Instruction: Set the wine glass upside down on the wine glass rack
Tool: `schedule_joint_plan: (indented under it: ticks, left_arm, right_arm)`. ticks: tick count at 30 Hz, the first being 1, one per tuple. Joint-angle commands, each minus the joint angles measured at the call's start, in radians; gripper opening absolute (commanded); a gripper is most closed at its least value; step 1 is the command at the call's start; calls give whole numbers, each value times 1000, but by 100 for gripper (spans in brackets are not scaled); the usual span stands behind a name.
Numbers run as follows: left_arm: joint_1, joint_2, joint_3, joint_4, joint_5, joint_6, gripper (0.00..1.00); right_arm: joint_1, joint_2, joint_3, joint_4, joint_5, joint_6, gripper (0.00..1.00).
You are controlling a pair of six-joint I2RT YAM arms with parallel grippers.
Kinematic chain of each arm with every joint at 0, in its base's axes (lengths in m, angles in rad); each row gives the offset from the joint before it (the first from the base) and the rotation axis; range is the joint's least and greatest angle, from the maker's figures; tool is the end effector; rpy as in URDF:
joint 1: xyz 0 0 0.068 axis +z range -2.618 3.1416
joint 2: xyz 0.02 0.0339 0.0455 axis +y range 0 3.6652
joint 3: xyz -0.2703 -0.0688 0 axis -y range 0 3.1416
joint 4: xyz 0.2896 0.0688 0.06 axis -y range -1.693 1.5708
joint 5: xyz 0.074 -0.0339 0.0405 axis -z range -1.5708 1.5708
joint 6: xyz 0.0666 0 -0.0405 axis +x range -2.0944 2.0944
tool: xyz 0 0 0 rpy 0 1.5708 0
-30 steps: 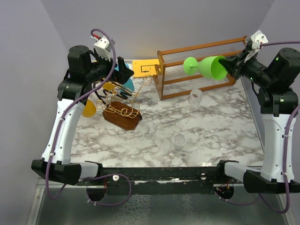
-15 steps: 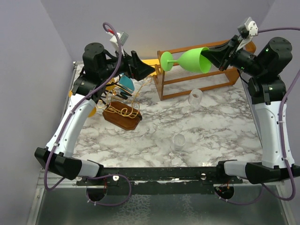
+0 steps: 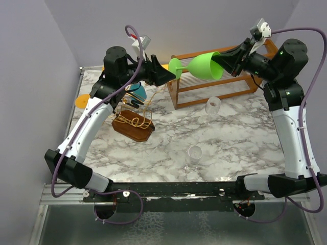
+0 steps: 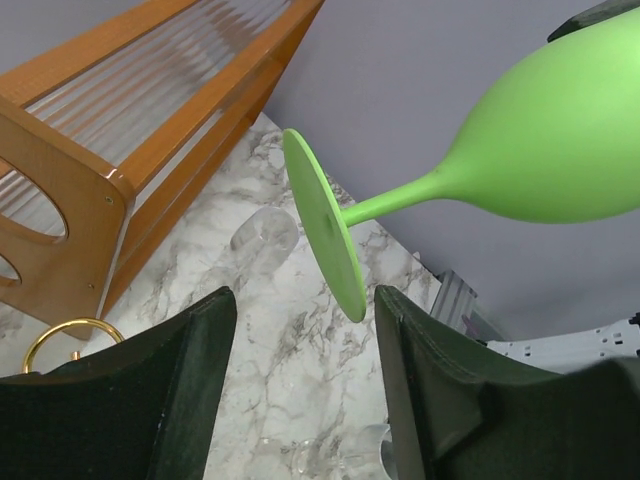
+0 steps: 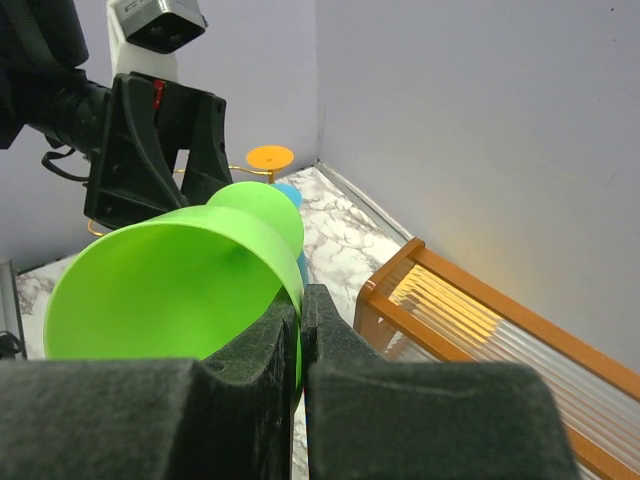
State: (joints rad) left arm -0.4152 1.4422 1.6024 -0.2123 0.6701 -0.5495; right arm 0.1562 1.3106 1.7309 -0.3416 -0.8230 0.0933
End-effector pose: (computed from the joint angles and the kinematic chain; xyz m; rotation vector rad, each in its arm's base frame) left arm 0.3381 -0.1942 0.4804 0.4418 1.7155 -1.2594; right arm 0.2979 0.0964 0.5570 -0.7160 1.4005 0.8074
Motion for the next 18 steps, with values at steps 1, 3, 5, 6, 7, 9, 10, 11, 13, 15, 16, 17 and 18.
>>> schedule_joint_plan:
  ticks: [1, 3, 5, 6, 7, 9, 10, 11, 13, 15, 16, 17, 18]
  left_arm:
    - [-15, 15, 36, 12, -2, -2, 57]
    - [-19, 19, 37, 14, 12, 1, 53]
    - [-25, 25, 40, 15, 12, 5, 49]
    - [-27, 27, 40, 16, 14, 3, 47]
    - [-27, 29, 41, 20, 18, -2, 45]
    - [-27, 31, 40, 27, 26, -6, 42]
    - [-28, 32, 38, 30, 28, -6, 40]
    - [-28, 34, 36, 33, 31, -9, 37]
    - [-29, 39, 29, 39, 46, -23, 30]
    - [-30, 35, 21, 42, 54, -26, 22]
    - [-28, 33, 17, 43, 51, -24, 17]
    - [-29, 33, 15, 42, 49, -22, 13]
    - [-30, 31, 13, 41, 49, -20, 9]
  right_arm:
    - [6, -1, -8, 37, 19, 8, 1]
    - [6, -1, -12, 38, 24, 7, 1]
    - [8, -3, -20, 36, 24, 1, 1]
    - [9, -5, -28, 38, 26, 0, 1]
    - [10, -8, -35, 41, 29, -2, 1]
    - [11, -11, -42, 39, 34, -9, 1]
    - [11, -13, -45, 37, 35, -12, 1]
    - [12, -15, -51, 36, 34, -13, 1]
    - [13, -21, -59, 40, 40, -14, 1]
    - [12, -26, -61, 39, 49, -18, 1]
    - [13, -28, -62, 37, 49, -20, 1]
    - [13, -28, -64, 36, 46, -22, 1]
    - [13, -29, -69, 40, 41, -21, 1]
